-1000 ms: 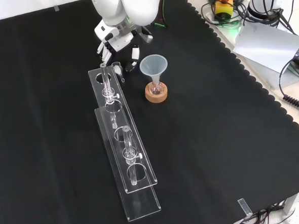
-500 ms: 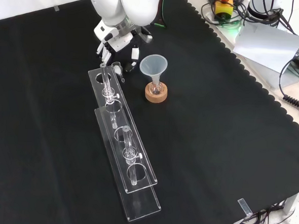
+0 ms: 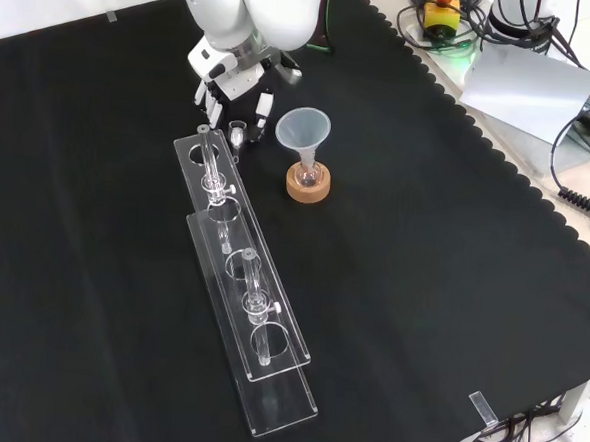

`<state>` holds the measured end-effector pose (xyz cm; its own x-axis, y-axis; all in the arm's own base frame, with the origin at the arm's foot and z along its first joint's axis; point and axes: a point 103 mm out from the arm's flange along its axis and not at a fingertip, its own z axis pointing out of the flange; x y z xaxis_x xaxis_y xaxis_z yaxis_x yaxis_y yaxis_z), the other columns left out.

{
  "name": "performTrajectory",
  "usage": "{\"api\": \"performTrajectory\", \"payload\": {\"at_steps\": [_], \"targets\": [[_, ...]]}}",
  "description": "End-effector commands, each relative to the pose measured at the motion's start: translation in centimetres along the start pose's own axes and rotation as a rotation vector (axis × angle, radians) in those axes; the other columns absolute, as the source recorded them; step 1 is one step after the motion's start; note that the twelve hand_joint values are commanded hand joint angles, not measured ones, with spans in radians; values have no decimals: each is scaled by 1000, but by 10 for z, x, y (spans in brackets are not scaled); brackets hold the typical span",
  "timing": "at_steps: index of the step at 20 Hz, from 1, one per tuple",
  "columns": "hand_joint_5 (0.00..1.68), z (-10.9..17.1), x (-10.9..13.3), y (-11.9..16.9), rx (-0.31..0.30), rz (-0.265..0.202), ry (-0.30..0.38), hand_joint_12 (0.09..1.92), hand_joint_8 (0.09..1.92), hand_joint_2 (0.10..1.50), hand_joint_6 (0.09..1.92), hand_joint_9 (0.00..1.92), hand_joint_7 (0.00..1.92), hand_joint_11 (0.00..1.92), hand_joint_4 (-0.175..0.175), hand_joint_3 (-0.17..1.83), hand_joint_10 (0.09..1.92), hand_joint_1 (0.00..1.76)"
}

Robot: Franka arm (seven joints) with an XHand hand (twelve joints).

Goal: Pick up the weighing funnel.

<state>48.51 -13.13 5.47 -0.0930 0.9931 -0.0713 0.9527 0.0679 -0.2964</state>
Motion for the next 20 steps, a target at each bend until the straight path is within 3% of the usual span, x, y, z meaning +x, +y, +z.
{"api": "performTrajectory", "payload": {"at_steps": [1,11,20], "targets": [[961,-5,-5,-4,-10,7,-9,1108,594,1089,1045,1093,1003,718,175,68,374,1005],[981,-36,-17,-23,-22,4,11,1088,574,1088,1019,1136,1022,751,175,51,344,1013],[1001,-79,-19,-56,-45,25,-30,1078,553,1081,989,1166,1043,772,175,47,314,1022]]}}
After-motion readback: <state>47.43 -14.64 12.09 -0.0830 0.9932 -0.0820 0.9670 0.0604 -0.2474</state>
